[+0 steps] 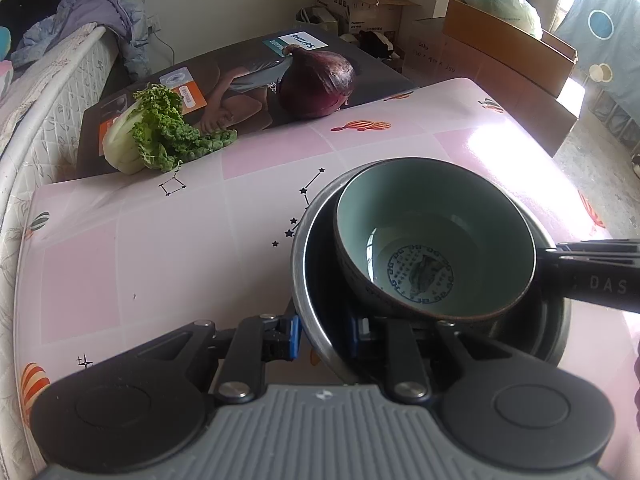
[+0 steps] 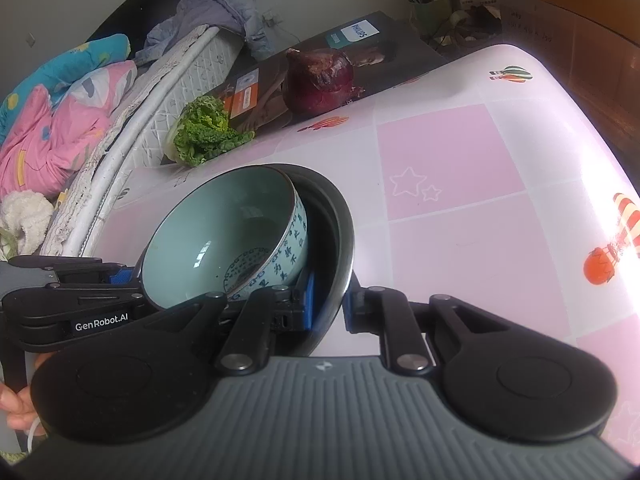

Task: Organize plates and bowls
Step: 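Lift the steel bowl with teal bowl using both tools and carry it to the plate stack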

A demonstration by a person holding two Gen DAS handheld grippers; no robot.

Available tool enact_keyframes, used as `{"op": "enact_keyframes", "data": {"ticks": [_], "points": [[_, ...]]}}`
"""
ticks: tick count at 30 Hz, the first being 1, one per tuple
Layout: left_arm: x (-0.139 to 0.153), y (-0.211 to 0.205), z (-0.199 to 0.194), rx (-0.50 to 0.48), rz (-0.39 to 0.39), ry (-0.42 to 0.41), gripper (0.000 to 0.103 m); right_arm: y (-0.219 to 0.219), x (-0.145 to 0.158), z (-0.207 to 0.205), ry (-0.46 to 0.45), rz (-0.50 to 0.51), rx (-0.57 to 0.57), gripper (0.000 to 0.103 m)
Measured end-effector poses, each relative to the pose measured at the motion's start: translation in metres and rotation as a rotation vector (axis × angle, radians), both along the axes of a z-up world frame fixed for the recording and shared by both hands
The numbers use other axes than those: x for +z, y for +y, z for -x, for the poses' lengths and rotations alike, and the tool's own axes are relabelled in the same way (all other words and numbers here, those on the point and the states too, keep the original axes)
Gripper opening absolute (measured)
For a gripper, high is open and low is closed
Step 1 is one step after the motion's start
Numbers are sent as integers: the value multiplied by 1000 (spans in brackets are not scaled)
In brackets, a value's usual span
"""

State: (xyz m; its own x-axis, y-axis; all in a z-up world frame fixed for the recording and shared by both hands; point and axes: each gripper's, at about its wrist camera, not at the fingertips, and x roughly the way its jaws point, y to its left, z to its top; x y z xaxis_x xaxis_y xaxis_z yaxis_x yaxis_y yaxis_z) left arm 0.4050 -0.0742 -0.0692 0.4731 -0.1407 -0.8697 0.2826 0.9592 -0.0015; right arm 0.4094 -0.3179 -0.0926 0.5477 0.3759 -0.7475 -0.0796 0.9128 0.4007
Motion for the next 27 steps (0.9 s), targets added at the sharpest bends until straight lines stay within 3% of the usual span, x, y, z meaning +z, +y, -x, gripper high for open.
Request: {"op": "enact_keyframes", "data": {"ticks": [15, 27], "points": [[38, 3, 18, 17, 36, -42, 22, 0, 45, 19, -57, 21, -1, 14], [91, 24, 88, 29, 74, -82, 20, 14, 106, 98, -108, 18, 2, 14]]}}
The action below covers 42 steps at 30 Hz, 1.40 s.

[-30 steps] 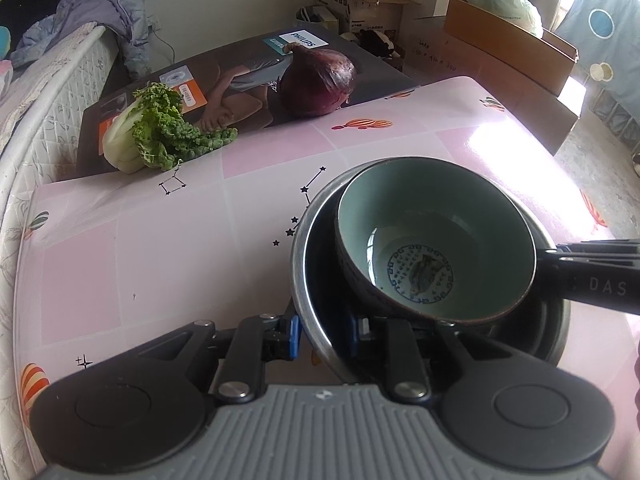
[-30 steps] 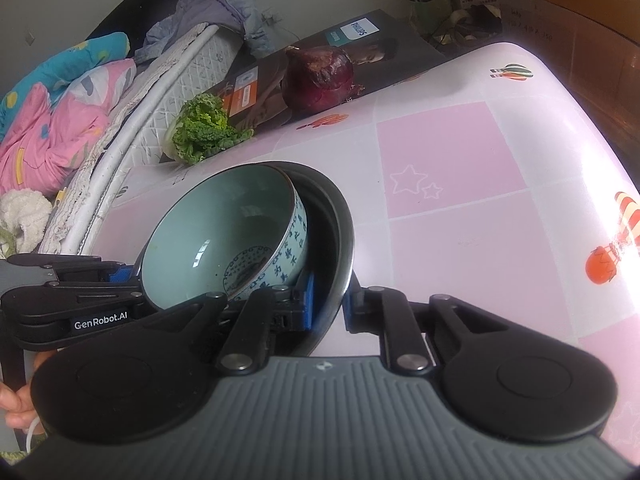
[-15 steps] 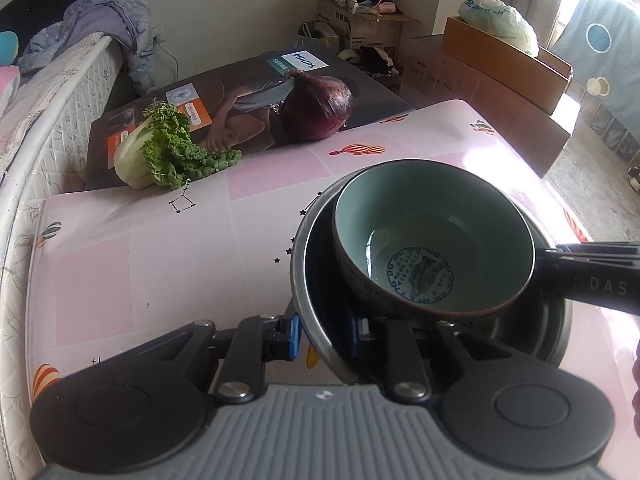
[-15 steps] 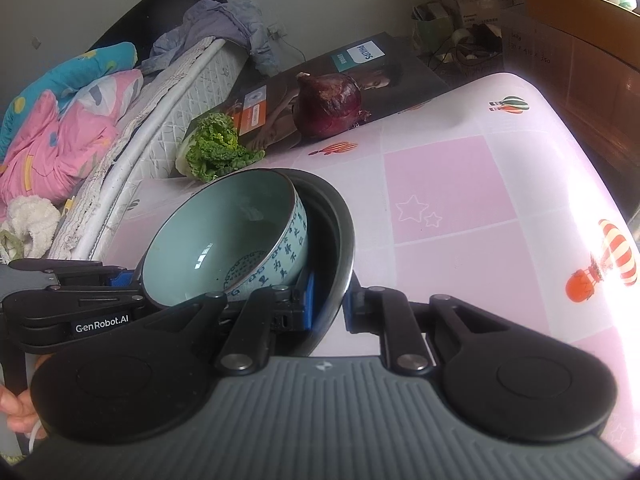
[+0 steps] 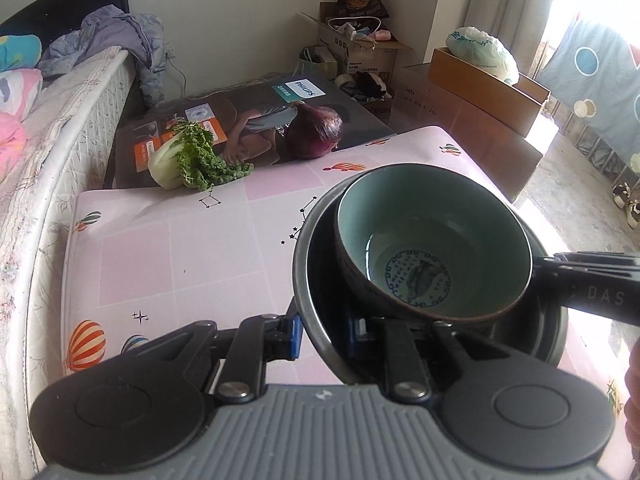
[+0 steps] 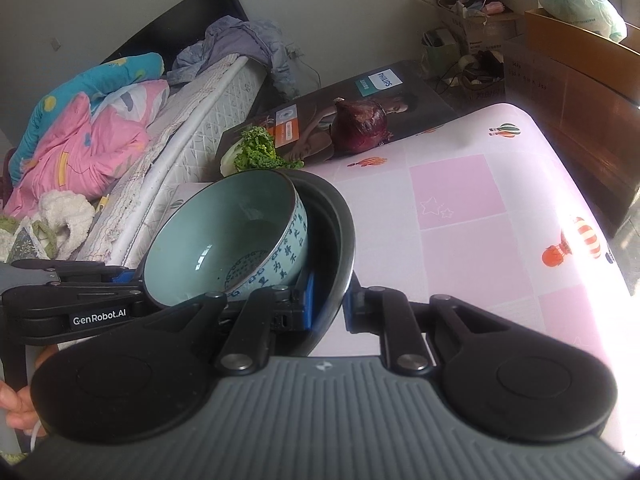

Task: Organize plates and bowls
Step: 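Lift the steel bowl with teal bowl using both tools and carry it to the plate stack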

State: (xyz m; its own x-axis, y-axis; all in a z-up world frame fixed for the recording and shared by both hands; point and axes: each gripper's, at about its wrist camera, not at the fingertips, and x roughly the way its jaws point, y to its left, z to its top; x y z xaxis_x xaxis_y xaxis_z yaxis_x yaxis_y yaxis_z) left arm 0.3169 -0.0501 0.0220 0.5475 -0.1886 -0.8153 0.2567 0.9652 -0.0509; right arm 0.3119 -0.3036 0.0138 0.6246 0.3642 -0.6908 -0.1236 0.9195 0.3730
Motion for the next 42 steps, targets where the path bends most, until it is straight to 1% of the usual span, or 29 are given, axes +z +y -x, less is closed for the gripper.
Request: {"op": "enact_keyframes", "data": {"ticks": [4, 8, 11, 16, 19, 24, 30, 33, 38, 42], "points": [[8, 10, 28, 13, 7, 6, 19, 8, 10, 32, 4, -9, 7, 14], [7, 19, 53, 31, 8, 24, 19, 18, 11, 60, 17, -9, 20, 14], [3, 25, 71, 42, 0, 35, 19, 25, 5, 82, 32, -13, 32, 14], [-14, 37, 95, 68, 1, 63, 18, 38, -12, 105, 67, -15, 56, 14], [-28, 44, 104, 87, 9, 83, 18, 46, -24, 112, 84, -10, 71, 14], [-47, 52, 113, 106, 0, 105, 18, 55, -47, 120, 121, -12, 86, 14], [-63, 60, 117, 111, 6, 122, 18, 66, -61, 122, 133, 8, 98, 14], [-66, 59, 119, 99, 4, 112, 20, 68, -65, 120, 127, 27, 94, 15], [-69, 54, 120, 78, -11, 108, 21, 66, -72, 116, 131, 17, 87, 15], [-67, 56, 120, 77, 6, 125, 20, 63, -75, 114, 137, 0, 91, 15]]}}
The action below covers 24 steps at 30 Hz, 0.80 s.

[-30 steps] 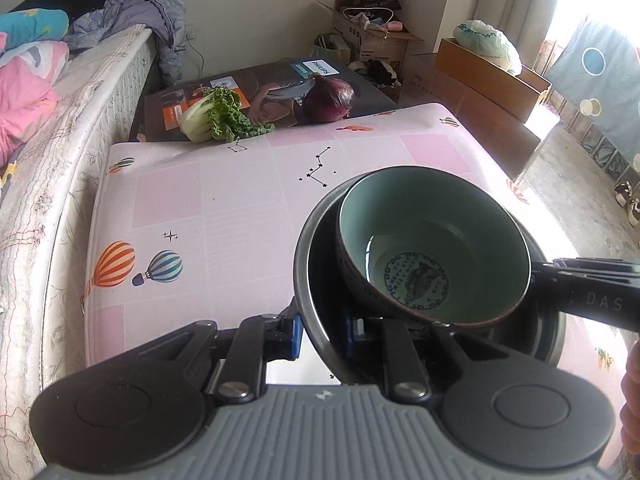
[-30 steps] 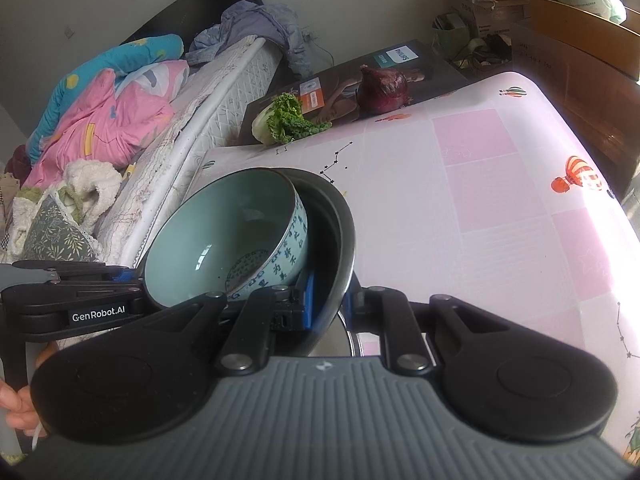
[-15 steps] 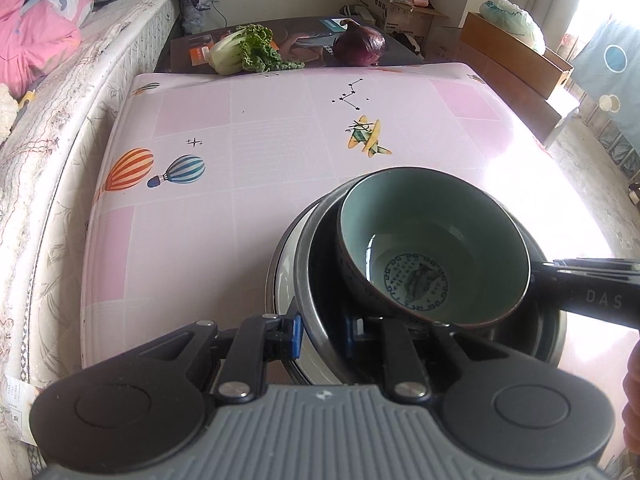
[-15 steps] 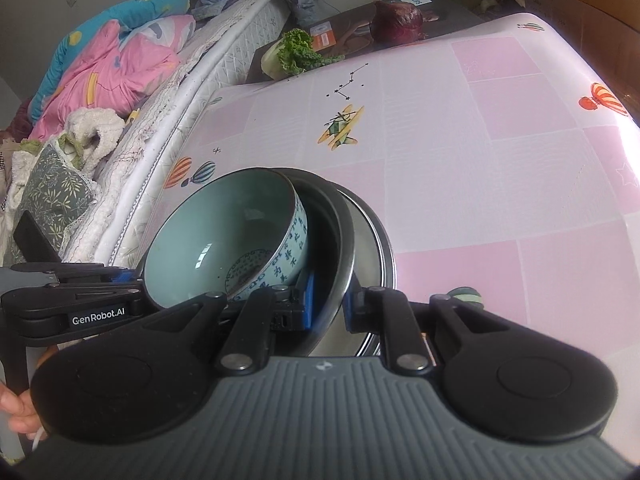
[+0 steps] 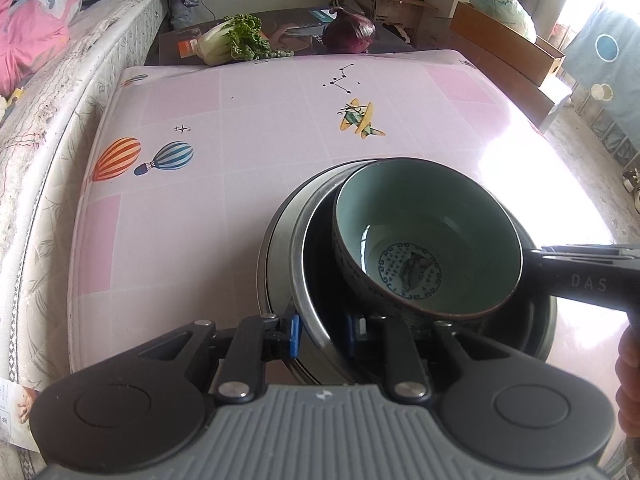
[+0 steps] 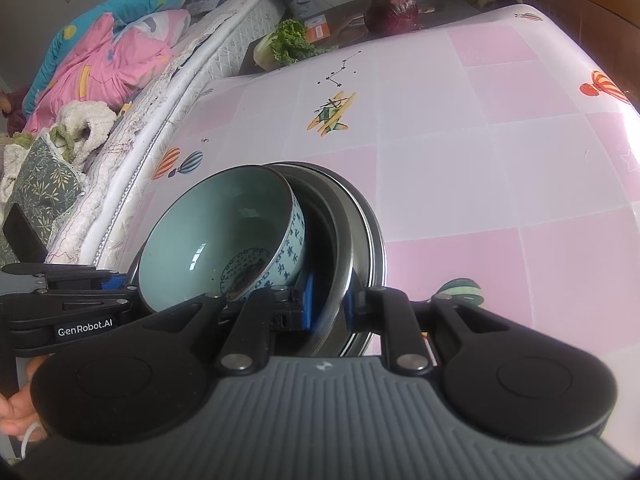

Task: Organize plates and bowls
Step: 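Lift the steel bowl with teal bowl using both tools and carry it to the plate stack, then lower the steel bowl onto the white plate and open both tools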

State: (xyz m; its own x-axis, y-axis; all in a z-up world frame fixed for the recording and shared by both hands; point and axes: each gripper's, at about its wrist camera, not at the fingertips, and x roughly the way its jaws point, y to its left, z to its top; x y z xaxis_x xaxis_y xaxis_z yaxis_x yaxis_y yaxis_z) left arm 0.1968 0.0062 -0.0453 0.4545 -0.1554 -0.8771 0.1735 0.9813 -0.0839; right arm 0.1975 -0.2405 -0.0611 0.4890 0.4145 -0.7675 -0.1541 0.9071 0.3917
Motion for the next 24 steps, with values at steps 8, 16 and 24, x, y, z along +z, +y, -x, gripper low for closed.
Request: {"op": "enact_keyframes", "data": {"ticks": [8, 16, 24], "points": [[13, 18, 8, 43, 48, -15, 40, -9, -4, 2, 15, -59, -16, 14], [43, 44, 41, 86, 110, -162, 71, -22, 8, 16, -1, -107, -51, 29], [70, 43, 84, 111, 98, -328, 93, -44, 40, 48, -122, -139, -96, 71]]}}
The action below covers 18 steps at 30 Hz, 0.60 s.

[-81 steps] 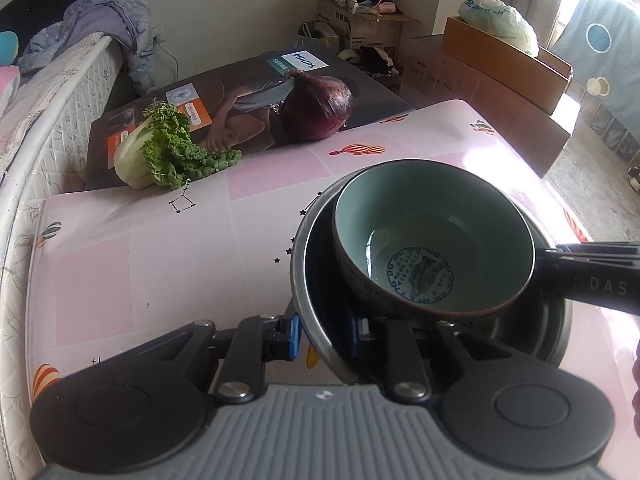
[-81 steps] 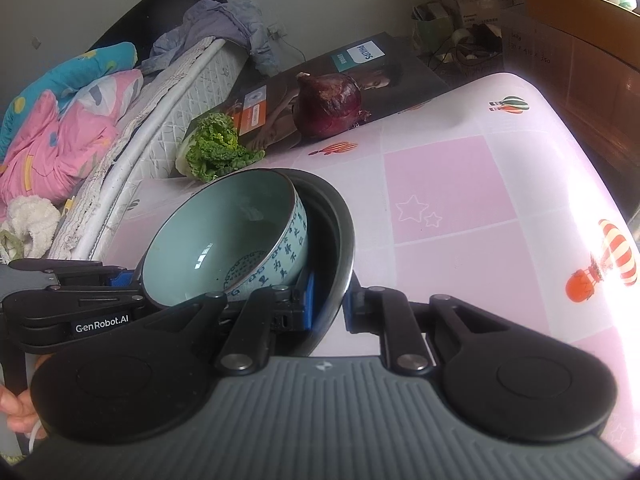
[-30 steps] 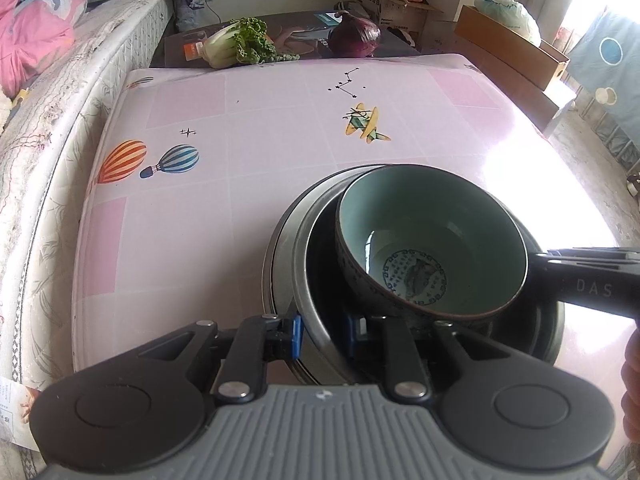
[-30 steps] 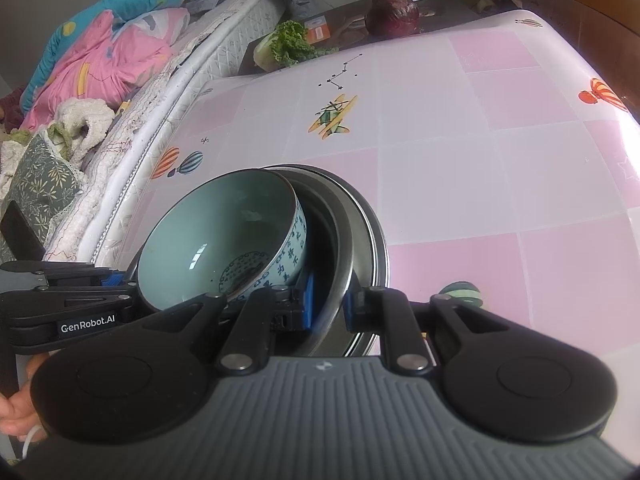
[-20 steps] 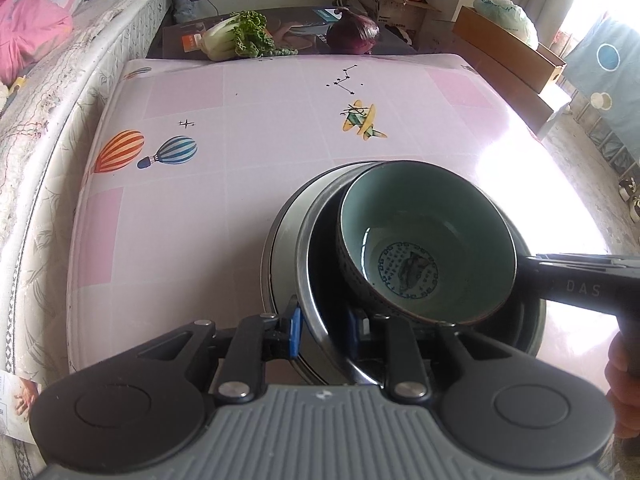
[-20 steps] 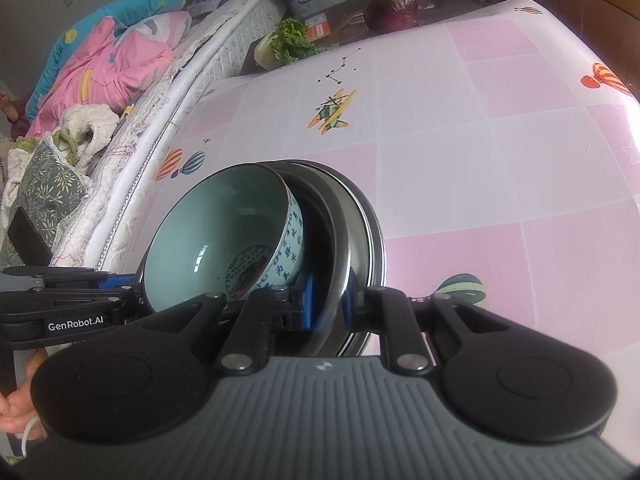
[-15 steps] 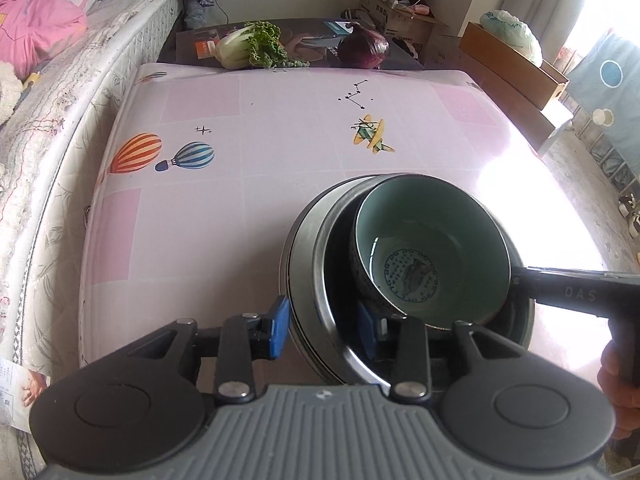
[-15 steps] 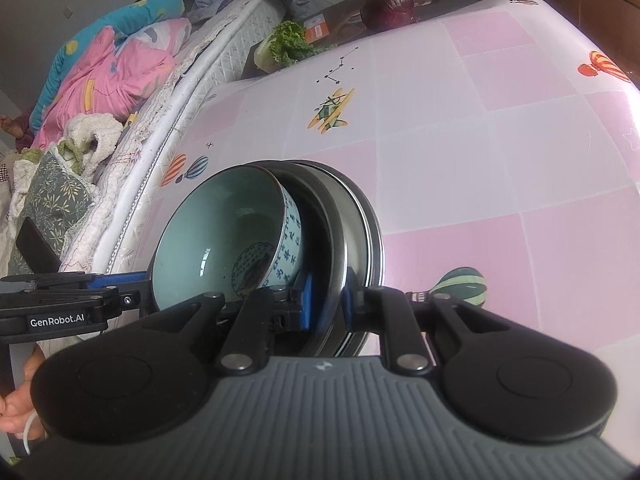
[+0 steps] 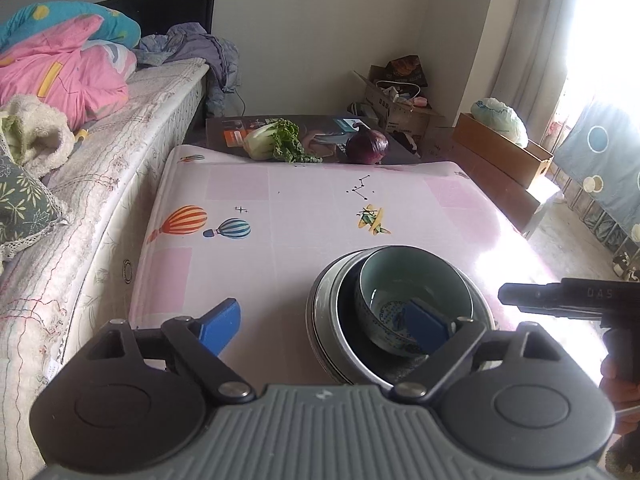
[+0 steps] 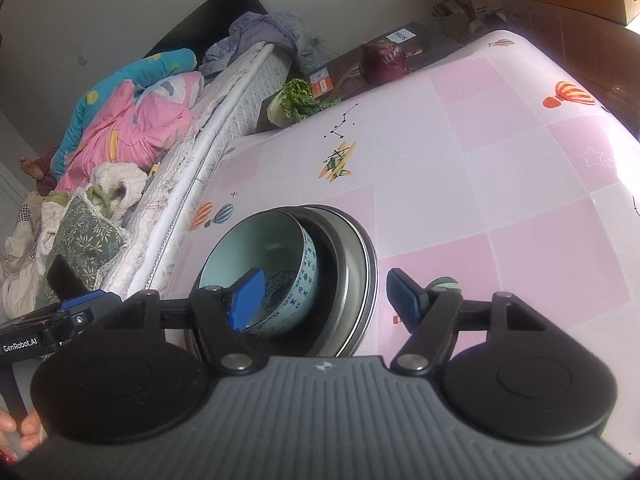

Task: Organize plates and bowls
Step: 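Lower the steel bowl onto the white plate and open both tools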

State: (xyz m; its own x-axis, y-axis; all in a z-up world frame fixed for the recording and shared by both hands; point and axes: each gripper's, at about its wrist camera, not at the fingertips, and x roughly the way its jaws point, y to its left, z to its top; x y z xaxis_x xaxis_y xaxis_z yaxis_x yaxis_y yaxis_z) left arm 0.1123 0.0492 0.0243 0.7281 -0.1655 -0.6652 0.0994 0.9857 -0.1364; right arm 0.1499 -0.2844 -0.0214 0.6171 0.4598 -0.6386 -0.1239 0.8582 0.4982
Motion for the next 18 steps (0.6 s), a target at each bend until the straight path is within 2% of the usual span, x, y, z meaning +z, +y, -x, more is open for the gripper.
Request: {"op": "enact_keyframes", "data": {"ticks": [2, 4, 8, 9, 13, 18], "points": [[4, -2, 9, 1, -4, -31, 97, -1, 9, 10, -41, 24, -10, 74], [7, -5, 18, 0, -16, -59, 101, -1, 19, 23, -90, 62, -24, 82], [13, -10, 32, 5, -50, -118, 103, 7, 37, 53, -200, 214, -57, 92], [14, -11, 35, 6, -57, -127, 103, 10, 40, 60, -224, 257, -63, 102], [16, -16, 41, 9, -81, -133, 103, 24, 51, 85, -319, 398, -66, 102], [16, -17, 46, 13, -81, -136, 103, 41, 54, 106, -365, 510, -70, 102]]}}
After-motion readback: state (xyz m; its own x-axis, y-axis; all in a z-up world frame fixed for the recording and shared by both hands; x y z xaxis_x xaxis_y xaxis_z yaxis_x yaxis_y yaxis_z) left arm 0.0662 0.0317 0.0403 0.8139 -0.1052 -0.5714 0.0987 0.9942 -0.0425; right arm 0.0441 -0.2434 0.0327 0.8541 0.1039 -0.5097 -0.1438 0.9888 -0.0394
